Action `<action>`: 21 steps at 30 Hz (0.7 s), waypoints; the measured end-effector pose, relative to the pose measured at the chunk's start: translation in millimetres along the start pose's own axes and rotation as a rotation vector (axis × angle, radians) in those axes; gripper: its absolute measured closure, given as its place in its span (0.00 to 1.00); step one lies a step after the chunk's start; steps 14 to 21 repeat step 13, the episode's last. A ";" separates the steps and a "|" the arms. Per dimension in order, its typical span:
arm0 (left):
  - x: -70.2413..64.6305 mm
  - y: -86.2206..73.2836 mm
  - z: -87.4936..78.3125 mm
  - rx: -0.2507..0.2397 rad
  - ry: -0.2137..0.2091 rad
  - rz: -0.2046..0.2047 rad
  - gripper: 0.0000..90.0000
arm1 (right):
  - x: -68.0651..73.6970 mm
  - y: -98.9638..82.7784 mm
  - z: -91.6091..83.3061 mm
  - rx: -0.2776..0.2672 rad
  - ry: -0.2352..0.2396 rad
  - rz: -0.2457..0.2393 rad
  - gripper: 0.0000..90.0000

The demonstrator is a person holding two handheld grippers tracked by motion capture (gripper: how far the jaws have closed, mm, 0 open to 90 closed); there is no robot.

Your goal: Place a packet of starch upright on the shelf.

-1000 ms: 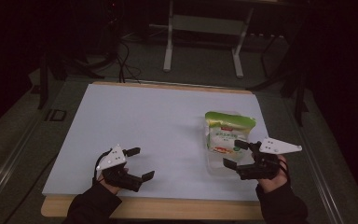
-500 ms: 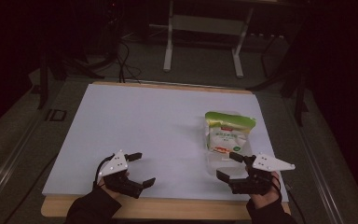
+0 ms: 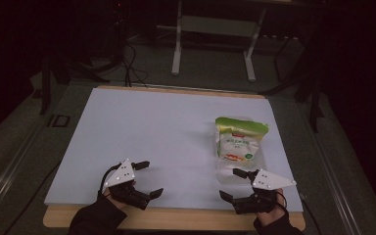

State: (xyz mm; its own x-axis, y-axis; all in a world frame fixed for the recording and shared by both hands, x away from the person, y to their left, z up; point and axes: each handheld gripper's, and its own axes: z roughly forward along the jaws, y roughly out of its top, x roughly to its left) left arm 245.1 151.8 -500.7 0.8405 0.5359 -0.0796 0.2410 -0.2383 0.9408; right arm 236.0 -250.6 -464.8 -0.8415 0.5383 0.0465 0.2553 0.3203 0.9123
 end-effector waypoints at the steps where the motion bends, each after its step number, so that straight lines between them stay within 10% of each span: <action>1: 1.0 -0.4 -0.5 -0.006 0.003 -0.006 0.00 | 0.1 -1.1 0.7 0.008 -0.005 -0.006 0.15; 21: 3.7 -3.7 -2.4 -0.013 0.025 -0.025 0.00 | -4.9 -4.2 1.2 0.004 -0.030 -0.004 0.15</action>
